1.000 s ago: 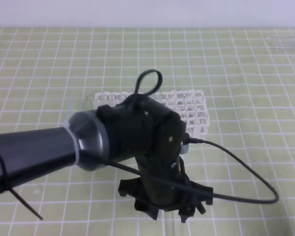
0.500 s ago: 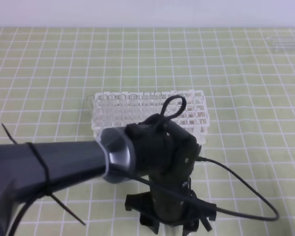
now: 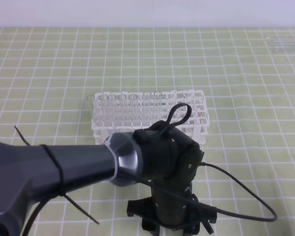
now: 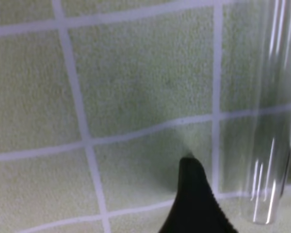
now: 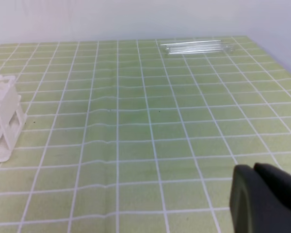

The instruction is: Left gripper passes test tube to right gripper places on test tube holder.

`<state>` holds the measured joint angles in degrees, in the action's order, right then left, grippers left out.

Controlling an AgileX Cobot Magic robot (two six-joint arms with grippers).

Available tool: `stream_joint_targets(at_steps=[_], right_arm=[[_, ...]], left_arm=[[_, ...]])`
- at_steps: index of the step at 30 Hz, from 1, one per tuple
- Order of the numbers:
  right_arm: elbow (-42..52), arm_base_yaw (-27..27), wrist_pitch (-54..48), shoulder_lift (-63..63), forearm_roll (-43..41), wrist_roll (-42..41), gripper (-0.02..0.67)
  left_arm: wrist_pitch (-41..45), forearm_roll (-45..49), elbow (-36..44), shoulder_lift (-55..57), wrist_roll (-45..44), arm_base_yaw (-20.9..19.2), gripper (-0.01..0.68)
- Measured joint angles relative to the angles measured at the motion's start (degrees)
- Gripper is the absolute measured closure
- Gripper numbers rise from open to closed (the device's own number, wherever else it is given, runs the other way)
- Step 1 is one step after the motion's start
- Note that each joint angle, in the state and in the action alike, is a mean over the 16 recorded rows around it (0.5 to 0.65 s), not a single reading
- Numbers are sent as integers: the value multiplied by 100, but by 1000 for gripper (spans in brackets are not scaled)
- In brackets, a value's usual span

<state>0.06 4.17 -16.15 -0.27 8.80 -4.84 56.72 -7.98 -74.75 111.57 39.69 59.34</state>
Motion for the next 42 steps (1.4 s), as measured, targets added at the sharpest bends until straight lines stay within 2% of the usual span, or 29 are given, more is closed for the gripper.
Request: stream_joint_targets(at_steps=[23,35,42], right_arm=[[0,0,0,0,0,0,651],[0,0,0,0,0,0,651],[0,0,0,0,0,0,651]], left_arm=[[-70,332,-5,-179,-70,90,662],[-157,1789,136,-1356,-212,394,663],[-795,2708,878,-2292,-243,684,665]])
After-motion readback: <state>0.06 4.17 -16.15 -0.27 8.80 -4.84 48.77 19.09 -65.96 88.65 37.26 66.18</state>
